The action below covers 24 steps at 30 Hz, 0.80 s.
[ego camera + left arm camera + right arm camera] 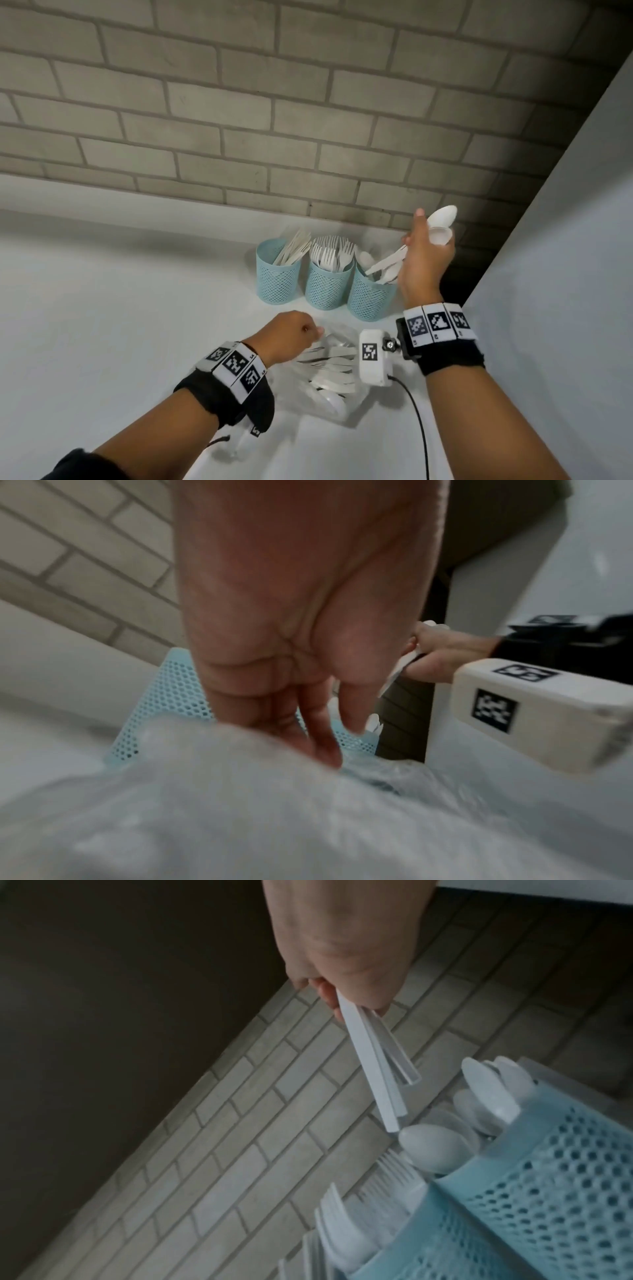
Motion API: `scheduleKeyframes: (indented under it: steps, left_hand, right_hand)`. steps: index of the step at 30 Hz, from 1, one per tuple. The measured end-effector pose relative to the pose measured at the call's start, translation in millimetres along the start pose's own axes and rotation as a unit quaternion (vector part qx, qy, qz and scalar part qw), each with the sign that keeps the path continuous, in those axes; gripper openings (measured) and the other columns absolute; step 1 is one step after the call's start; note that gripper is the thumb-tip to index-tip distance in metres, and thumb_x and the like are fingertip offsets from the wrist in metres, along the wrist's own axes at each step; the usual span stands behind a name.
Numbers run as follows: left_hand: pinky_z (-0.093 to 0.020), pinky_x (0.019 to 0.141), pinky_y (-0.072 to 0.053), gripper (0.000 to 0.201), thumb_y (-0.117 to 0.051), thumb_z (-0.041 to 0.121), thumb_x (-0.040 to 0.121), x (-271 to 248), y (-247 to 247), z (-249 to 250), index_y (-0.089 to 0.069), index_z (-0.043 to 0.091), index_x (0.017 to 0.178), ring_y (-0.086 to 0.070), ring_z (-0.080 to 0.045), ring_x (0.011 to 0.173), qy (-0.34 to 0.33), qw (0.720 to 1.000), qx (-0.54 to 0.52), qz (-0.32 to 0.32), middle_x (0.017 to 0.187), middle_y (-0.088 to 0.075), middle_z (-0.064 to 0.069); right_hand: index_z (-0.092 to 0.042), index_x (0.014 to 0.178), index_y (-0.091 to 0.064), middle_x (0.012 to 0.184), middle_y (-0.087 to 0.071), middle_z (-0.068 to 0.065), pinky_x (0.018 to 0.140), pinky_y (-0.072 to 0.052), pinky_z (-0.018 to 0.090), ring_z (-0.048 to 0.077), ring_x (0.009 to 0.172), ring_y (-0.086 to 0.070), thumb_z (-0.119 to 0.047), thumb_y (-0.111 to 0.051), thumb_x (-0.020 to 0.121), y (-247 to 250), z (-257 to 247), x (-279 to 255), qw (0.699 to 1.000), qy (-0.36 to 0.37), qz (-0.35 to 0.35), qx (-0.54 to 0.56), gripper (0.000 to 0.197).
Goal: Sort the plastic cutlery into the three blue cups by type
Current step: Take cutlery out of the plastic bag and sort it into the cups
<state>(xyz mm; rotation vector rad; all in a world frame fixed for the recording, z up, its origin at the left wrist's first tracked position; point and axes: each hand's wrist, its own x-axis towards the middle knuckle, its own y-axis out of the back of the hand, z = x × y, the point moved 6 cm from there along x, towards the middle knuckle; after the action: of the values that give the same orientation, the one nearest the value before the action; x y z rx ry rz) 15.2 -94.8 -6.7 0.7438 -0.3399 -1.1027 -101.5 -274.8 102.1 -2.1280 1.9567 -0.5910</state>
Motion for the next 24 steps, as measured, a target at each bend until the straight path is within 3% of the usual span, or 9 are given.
scheduleKeyframes:
  steps: [5,7,9,13,15,17,18,21,24]
  left_hand:
    - [-0.017,0.080,-0.037,0.026,-0.056,0.028,0.091,0,-10,-4,-0.065,0.013,0.112,-0.056,-0.015,0.102,-0.011,0.991,0.129,-0.021,0.116,-0.059,-0.003]
    - [-0.018,0.085,-0.037,0.031,-0.058,0.029,0.090,0,-11,-7,-0.060,0.016,0.118,-0.054,-0.017,0.109,-0.003,0.989,0.144,-0.032,0.122,-0.055,-0.004]
    - [-0.022,0.092,-0.038,0.037,-0.058,0.032,0.090,0,-12,-10,-0.056,0.016,0.124,-0.052,-0.018,0.114,0.003,0.986,0.159,-0.058,0.127,-0.053,-0.003]
    - [-0.024,0.096,-0.037,0.046,-0.057,0.040,0.090,0,-16,-15,-0.052,0.015,0.129,-0.050,-0.018,0.118,0.010,0.983,0.158,-0.091,0.132,-0.052,-0.002]
    - [-0.025,0.098,-0.037,0.049,-0.058,0.040,0.089,2,-19,-16,-0.050,0.015,0.130,-0.049,-0.018,0.119,0.011,0.983,0.158,-0.092,0.133,-0.052,-0.002]
    - [-0.027,0.102,-0.037,0.054,-0.061,0.039,0.088,3,-23,-15,-0.044,0.016,0.134,-0.047,-0.019,0.123,0.016,0.984,0.153,-0.094,0.136,-0.049,-0.002]
    - [-0.028,0.103,-0.037,0.057,-0.061,0.038,0.087,4,-24,-14,-0.042,0.015,0.136,-0.047,-0.019,0.124,0.017,0.983,0.153,-0.095,0.137,-0.048,-0.003]
    - [-0.030,0.104,-0.034,0.063,-0.058,0.047,0.087,5,-31,-12,-0.039,0.015,0.139,-0.044,-0.023,0.126,0.016,0.975,0.185,-0.120,0.139,-0.046,-0.006]
    - [-0.034,0.103,-0.034,0.065,-0.052,0.053,0.088,6,-38,-14,-0.040,0.014,0.138,-0.042,-0.027,0.126,0.031,0.964,0.216,-0.153,0.137,-0.045,-0.010]
  right_hand:
    - [-0.020,0.090,-0.053,0.076,-0.057,0.000,0.057,-0.046,0.013,0.009,0.063,-0.053,-0.029,-0.066,0.086,-1,12,25,0.998,0.047,0.003,-0.050,0.016]
    - [-0.015,0.093,-0.054,0.082,-0.059,0.006,0.057,-0.046,0.011,0.013,0.067,-0.055,-0.028,-0.067,0.085,-2,31,32,0.996,0.045,-0.011,-0.081,0.019]
    - [-0.014,0.096,-0.055,0.089,-0.061,0.009,0.066,-0.048,0.018,0.019,0.078,-0.059,-0.026,-0.068,0.085,-5,52,34,0.990,0.039,-0.052,-0.124,0.021]
    - [-0.009,0.114,-0.048,0.091,-0.056,-0.001,0.065,-0.043,0.011,0.019,0.088,-0.056,-0.014,-0.067,0.085,-9,71,29,0.974,0.047,-0.110,-0.193,0.035]
    - [-0.012,0.128,-0.040,0.108,-0.057,0.003,0.079,-0.047,0.016,0.019,0.101,-0.055,-0.009,-0.066,0.085,-9,68,31,0.974,0.062,-0.105,-0.189,0.050]
    - [-0.018,0.134,-0.038,0.134,-0.050,0.006,0.103,-0.038,0.022,0.017,0.122,-0.047,-0.005,-0.065,0.085,-10,63,31,0.968,0.102,-0.106,-0.201,0.057]
    - [-0.017,0.134,-0.040,0.138,-0.047,0.005,0.106,-0.034,0.022,0.016,0.127,-0.043,-0.005,-0.064,0.085,-10,61,30,0.962,0.124,-0.110,-0.217,0.056]
    - [-0.005,0.118,-0.057,0.123,-0.056,0.013,0.089,-0.033,0.012,0.023,0.115,-0.052,-0.010,-0.063,0.087,-13,63,21,0.921,0.183,-0.141,-0.314,0.032]
    - [-0.001,0.098,-0.065,0.113,-0.054,0.016,0.084,-0.036,0.020,0.030,0.101,-0.056,-0.020,-0.066,0.086,-11,76,18,0.874,0.197,-0.176,-0.408,0.023]
